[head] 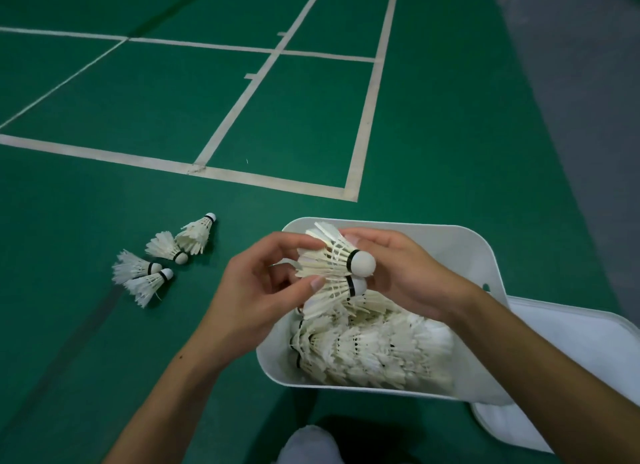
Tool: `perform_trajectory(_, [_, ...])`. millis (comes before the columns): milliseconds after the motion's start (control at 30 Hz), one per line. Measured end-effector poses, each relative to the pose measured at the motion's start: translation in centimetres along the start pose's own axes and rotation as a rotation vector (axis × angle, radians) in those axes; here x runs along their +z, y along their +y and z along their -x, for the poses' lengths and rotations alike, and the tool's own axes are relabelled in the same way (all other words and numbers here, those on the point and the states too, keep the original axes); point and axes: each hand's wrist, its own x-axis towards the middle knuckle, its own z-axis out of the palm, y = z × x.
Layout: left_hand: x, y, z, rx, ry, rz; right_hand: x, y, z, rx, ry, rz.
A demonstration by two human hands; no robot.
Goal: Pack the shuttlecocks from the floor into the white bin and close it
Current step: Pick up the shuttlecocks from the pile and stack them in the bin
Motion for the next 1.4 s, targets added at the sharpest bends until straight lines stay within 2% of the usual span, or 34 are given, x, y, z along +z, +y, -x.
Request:
perform_trajectory(100, [-0.1,-0.2,-0.2,-0.017,-0.016,0.003,-1.1,0.4,0.2,-0.014,-0.019,-0.014])
perform_trajectory(200, [-0.5,-0.4,-0.3,-0.054,0.002,-0.113,-2.3,0.4,0.0,-0.033,-0.021,-0.119])
perform_trajectory(300, [-0.9,-0.8,-0.1,-0.125,0.055,-0.248,-3.4,0.3,-0.2,-0.034,0.119,-0.089])
perform_trajectory(367, [-1.0,-1.0,0.1,-0.139,0.054,-0.330,-3.7,0.6,-0.2,-0.046,0.304,0.108])
perform_trajectory(500, [-0.5,-0.9,0.6,-0.153,-0.039,-0.517,-3.2,2.9,-0.1,-0.141,0.593,0.823])
perform_trajectory(633, [0.1,-1.1,0.5,-0.124,-0.049,-0.671,-1.3,4.1,-1.0,-0.247,0.665,1.213])
perform_trajectory(767, [0.6,-1.2,0.5,-0.048,-0.128,-0.761,0.1,5.2,-3.1,-0.267,0.600,1.444])
perform_trajectory(900, [0.6,-1.5,0.7,-0.033,-0.127,-0.756,0.2,6.1,-4.8,-0.205,0.531,1.365])
perform_trajectory(1167, [0.8,-1.4,0.8,-0.009,0.032,-0.698,-0.1,6.5,-6.3,-0.087,0.376,1.060])
perform_trajectory(1300, [0.9,-1.2,0.7,0.020,0.021,-0.779,-0.9,5.4,-5.6,-0.004,0.245,0.958])
perform_trajectory(1400, [0.7,-1.0,0.5,0.030,-0.016,-0.831,-1.2,4.1,-3.4,-0.046,0.265,0.982])
